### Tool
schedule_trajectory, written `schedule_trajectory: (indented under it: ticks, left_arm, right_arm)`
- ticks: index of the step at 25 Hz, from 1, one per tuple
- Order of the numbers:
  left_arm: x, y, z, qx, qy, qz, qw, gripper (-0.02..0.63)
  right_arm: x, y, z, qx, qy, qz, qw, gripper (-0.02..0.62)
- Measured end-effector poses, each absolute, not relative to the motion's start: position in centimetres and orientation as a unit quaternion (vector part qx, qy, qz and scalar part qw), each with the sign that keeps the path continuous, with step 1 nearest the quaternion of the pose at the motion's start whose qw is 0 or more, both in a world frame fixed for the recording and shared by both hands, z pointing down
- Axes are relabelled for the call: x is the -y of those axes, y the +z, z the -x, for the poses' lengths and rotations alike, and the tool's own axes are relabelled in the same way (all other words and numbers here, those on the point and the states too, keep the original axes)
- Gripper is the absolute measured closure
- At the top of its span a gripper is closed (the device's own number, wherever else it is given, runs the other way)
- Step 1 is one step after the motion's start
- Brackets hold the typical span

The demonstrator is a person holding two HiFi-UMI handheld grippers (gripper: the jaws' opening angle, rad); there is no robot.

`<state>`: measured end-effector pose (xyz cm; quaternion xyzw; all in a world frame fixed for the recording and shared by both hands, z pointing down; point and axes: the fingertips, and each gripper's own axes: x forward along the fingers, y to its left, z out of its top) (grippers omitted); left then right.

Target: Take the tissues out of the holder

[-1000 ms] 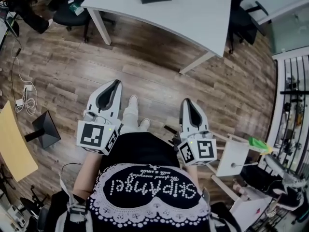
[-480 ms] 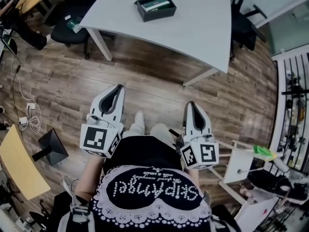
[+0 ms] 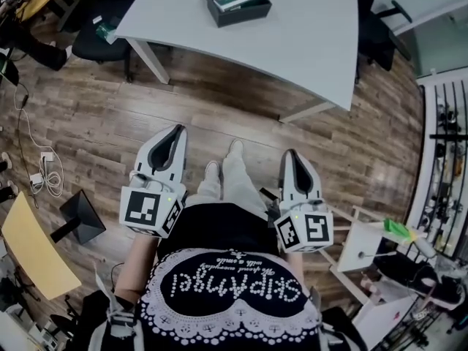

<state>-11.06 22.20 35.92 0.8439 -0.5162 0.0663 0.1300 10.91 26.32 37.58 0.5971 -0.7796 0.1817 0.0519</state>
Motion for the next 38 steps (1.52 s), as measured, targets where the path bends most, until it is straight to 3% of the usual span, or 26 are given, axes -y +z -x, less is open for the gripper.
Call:
schedule_trajectory:
  ticks: [18,38]
  left_arm:
    - [-11.8,33.3,6.8,0.564,0.037,-0.819,0.101,0.574]
    - [-8.1,32.5,3.4,0.586,0.035,-0.805,0.089,0.574]
  right_arm:
    - [-12.2,35.9,-14.5,0.829,0.153,-0.535,0.052,0.56]
    - [-9.1,37.1,-18.9,0.828,0.176,-0.531,0.048,0.559]
